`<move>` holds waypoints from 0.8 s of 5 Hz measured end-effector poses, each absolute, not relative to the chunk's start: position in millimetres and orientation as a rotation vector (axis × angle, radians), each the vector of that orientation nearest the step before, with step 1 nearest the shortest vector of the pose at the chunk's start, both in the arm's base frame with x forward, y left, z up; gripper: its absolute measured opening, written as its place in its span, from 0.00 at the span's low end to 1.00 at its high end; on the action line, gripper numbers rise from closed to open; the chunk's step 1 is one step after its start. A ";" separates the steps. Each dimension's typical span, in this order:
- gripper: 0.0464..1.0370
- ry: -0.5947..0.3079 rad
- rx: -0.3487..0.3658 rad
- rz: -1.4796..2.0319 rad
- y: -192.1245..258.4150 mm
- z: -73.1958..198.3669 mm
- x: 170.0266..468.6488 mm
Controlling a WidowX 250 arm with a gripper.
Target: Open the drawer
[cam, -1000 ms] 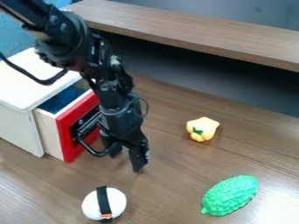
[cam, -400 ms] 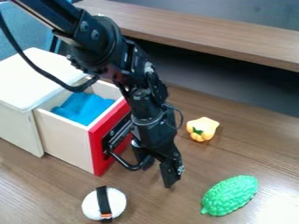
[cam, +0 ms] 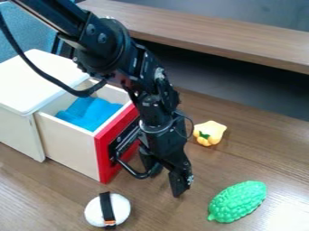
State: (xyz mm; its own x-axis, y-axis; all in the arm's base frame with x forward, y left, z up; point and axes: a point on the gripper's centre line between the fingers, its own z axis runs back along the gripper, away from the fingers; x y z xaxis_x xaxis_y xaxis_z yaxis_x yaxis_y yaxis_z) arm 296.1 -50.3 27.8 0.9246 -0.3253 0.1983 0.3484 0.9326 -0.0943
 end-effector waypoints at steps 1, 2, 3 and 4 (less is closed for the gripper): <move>0.96 -0.154 -0.105 -0.309 -45.2 33.0 288.9; 0.96 -0.048 -0.026 -0.191 -28.8 50.0 280.7; 0.96 -0.052 0.001 -0.142 -22.5 78.4 278.1; 0.96 -0.098 -0.045 -0.170 -29.4 103.4 277.6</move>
